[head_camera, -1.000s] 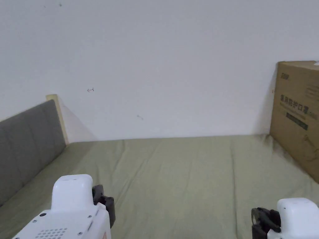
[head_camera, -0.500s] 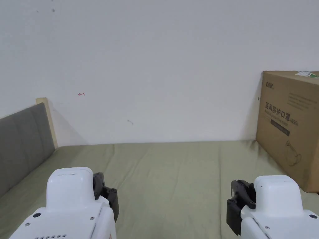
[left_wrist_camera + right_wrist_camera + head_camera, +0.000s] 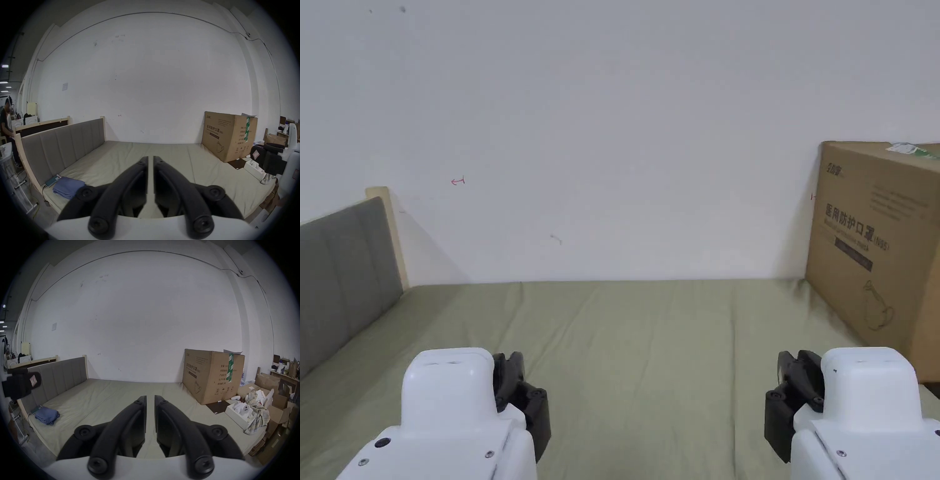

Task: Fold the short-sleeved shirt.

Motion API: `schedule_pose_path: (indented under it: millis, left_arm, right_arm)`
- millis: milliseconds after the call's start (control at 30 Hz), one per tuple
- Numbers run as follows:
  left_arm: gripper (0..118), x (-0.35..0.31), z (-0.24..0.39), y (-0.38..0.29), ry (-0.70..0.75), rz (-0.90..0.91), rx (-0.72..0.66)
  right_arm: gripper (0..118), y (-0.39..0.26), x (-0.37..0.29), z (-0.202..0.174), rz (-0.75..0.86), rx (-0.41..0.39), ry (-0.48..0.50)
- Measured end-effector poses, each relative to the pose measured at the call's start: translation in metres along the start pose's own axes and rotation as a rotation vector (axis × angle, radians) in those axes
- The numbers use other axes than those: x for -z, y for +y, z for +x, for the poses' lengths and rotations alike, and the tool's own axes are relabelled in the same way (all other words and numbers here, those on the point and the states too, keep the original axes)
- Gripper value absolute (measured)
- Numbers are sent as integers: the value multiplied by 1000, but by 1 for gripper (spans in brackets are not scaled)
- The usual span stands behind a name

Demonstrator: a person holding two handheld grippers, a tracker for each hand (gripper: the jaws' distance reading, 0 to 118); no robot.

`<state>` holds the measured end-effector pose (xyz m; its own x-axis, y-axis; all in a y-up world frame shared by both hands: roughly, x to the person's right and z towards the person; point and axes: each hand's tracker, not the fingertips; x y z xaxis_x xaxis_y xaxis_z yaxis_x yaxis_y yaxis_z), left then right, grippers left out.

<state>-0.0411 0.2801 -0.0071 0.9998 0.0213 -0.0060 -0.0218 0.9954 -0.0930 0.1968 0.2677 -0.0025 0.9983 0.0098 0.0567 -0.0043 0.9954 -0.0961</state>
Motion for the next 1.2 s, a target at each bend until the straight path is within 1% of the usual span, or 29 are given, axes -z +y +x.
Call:
schedule_pose_path:
  millis: [33,67,100,133,167,233,300,333,400,500,667,733,800,833,1000,1133,1200]
  left_arm:
    - [39,1,-1,0,-14,-8,-2]
    - [71,2,-1,0,-31,-19,-1]
    - [91,2,-1,-1,-29,-21,-5]
    - [104,3,-1,-1,-28,-22,-7]
    - [110,1,-1,-1,-28,-21,-8]
    - [110,-3,-2,-1,-23,12,-16]
    - [111,-4,-3,4,-12,2,-25]
    - [112,-4,-4,5,-11,5,-24]
    - [114,-4,-5,4,3,20,-20]
    - [114,-6,-4,8,50,33,-42]
    - [114,-7,-5,10,28,14,-33]
    - [114,-8,-1,7,46,33,4]
    - [114,-7,5,6,89,35,82]
    - [114,-7,7,5,92,38,81]
    - [114,-6,9,4,18,6,78]
    - [114,-8,12,9,29,2,84]
    - [114,-9,12,11,38,11,82]
  right_arm:
    - [36,0,0,0,2,6,-1]
    - [66,0,0,1,6,11,4]
    - [85,2,-1,0,6,14,4]
    - [96,2,-2,0,7,17,3]
    - [103,2,-4,0,15,22,2]
    - [109,5,-7,-3,26,18,-2]
    - [117,8,-8,-5,37,9,-12]
    - [118,8,-8,-6,41,4,-16]
    - [118,5,-5,3,59,11,-20]
    - [118,6,-4,2,59,23,-14]
    - [118,6,-4,-1,38,16,-21]
    - [118,6,-4,-1,38,17,-20]
    - [118,7,-4,-2,33,23,-20]
    - [118,7,-4,-2,30,24,-20]
    - [118,6,-4,-4,23,9,-29]
    - [118,4,-3,-4,22,-5,-46]
    - [118,0,1,2,22,-7,-52]
